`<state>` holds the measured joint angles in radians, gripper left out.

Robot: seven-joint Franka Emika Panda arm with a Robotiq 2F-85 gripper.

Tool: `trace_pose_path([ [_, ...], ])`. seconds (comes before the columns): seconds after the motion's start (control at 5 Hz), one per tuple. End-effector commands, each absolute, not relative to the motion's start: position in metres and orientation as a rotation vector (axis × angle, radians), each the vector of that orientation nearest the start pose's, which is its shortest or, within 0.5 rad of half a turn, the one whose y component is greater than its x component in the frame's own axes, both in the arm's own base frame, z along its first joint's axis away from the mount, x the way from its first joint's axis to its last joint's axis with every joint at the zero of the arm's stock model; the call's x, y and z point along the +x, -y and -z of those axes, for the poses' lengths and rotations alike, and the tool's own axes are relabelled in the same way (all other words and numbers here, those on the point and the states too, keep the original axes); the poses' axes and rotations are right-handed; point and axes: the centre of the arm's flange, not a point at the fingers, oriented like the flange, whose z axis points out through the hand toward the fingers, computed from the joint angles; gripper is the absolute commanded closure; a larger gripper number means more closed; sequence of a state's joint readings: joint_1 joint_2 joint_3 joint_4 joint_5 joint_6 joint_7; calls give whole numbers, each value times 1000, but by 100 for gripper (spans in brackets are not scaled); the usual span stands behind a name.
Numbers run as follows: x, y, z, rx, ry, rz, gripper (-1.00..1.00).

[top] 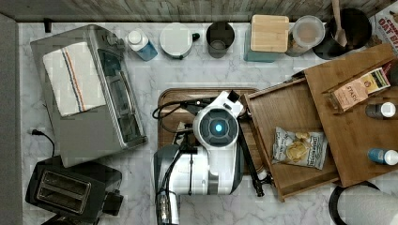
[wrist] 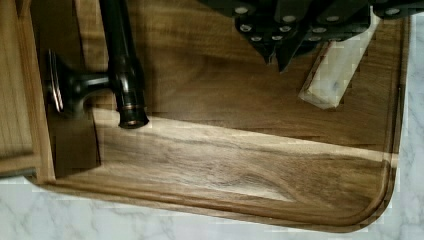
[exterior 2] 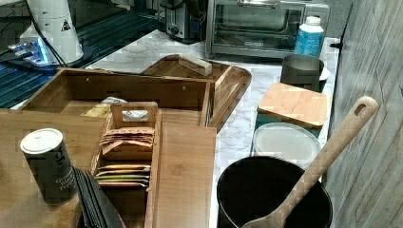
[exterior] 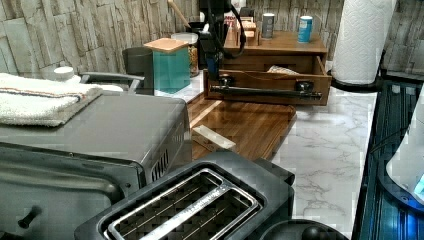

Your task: Close the drawer.

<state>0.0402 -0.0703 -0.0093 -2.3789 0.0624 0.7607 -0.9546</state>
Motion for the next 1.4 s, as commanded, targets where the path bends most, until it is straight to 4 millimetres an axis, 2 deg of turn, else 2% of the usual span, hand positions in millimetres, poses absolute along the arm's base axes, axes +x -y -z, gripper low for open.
trace_pose_path([
  [0.2, 458, 1, -313, -3125, 530, 17, 100],
  [0.6, 437, 14, -278, -3152, 591, -7, 100],
  [1.0, 432, 47, -245, -3107, 606, 6, 100],
  [1.2, 427, 69, -233, -3091, 607, -5, 100],
  [1.4, 419, 77, -235, -3122, 561, 19, 100],
])
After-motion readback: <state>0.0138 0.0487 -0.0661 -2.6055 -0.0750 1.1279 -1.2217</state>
